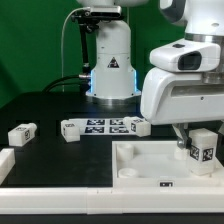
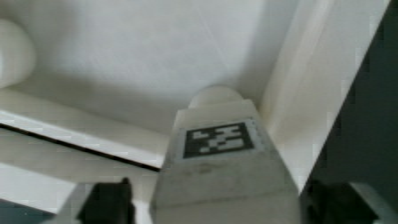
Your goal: Assemble one leg
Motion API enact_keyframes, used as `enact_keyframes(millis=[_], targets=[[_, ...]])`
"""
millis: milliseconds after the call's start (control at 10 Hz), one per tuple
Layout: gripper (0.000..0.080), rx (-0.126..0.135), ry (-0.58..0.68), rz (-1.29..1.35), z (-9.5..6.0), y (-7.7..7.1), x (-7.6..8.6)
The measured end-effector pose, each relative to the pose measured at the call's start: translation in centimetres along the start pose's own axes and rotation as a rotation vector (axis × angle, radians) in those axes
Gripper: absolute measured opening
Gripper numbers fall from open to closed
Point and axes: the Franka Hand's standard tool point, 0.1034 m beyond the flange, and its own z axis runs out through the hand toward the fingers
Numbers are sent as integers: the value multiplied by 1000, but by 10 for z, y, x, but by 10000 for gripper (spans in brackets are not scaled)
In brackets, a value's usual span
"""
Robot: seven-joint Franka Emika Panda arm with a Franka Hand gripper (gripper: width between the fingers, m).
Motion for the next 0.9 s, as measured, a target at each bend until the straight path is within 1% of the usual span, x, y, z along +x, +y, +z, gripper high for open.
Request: enact_keyframes(millis=[100, 400, 600, 900], targets=[[294, 0, 0, 0, 0, 0, 0], [290, 0, 0, 41, 0, 0, 0], [290, 2, 17, 365, 0, -1, 1], [290, 7, 22, 759, 1, -2, 1]])
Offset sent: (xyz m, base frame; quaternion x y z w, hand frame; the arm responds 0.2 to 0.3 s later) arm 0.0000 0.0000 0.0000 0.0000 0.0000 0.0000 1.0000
